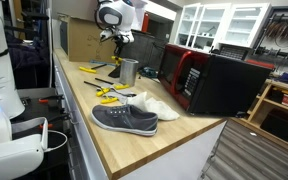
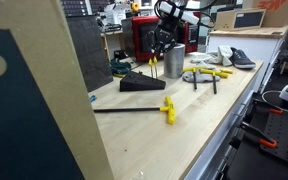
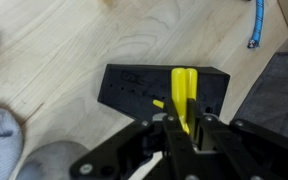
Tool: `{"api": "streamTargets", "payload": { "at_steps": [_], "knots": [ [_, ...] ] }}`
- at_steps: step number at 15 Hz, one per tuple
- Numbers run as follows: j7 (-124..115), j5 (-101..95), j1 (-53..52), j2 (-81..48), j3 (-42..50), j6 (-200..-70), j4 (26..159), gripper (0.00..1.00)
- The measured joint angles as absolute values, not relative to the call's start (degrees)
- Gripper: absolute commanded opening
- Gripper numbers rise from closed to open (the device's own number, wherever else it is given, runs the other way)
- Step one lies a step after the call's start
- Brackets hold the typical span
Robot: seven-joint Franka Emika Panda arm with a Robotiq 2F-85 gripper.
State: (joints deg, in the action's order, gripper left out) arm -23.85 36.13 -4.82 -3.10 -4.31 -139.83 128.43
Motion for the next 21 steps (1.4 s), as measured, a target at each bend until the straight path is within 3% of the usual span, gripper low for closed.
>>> {"api": "streamTargets", "payload": {
  "at_steps": [15,21],
  "knots": [
    [-23.85,36.22,-5.10,-3.21,-4.94,-141.86,128.73,0.04],
    [-24.90,36.43,-5.28,-2.88,-5.01,-148.73,130.57,0.04]
  ]
}}
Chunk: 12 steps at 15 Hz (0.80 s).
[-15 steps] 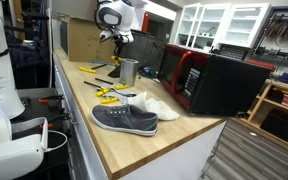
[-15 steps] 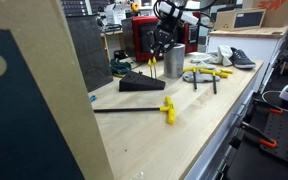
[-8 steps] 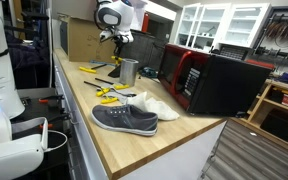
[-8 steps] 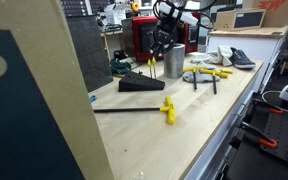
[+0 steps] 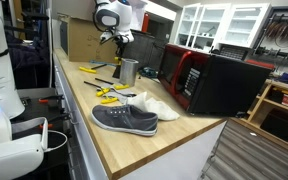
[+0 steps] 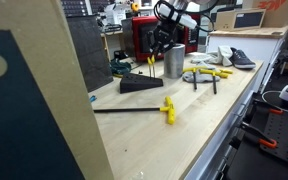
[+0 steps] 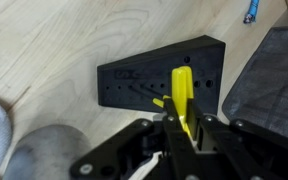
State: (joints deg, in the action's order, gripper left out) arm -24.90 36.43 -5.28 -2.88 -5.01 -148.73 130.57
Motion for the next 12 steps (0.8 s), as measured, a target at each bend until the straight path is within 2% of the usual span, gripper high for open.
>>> {"api": "streamTargets", "payload": {
  "at_steps": [12],
  "knots": [
    [-26.32,37.49,-5.38,-0.97,-4.72,-152.55,133.77,0.04]
  ]
}}
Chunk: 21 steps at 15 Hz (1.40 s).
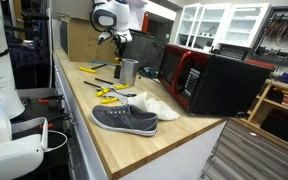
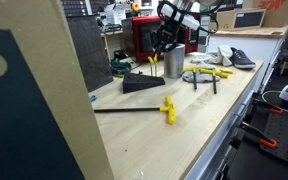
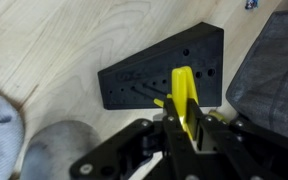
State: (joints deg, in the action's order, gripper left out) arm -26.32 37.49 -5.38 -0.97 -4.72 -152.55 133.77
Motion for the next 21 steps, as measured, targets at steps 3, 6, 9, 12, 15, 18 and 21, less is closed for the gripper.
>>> {"api": "streamTargets", "payload": {
  "at_steps": [3,6,9,12,15,18,21],
  "knots": [
    [-26.01,39.03,-4.55,-0.37,-4.34,-152.44,134.49,0.04],
    [-24.14,42.86,-3.89,-0.10,-3.48,-151.40,134.76,0.04],
    [-22.67,45.66,-3.23,-0.08,-2.86,-150.39,134.77,0.04],
    [-22.65,46.53,-2.97,-0.09,-2.71,-150.10,134.77,0.04],
    [-22.65,46.58,-2.98,-0.09,-2.71,-150.08,134.76,0.04],
    [-22.65,46.29,-3.08,-0.10,-2.81,-150.08,134.72,0.04],
    [-22.66,45.41,-3.37,-0.10,-3.05,-150.11,134.62,0.04]
  ]
}}
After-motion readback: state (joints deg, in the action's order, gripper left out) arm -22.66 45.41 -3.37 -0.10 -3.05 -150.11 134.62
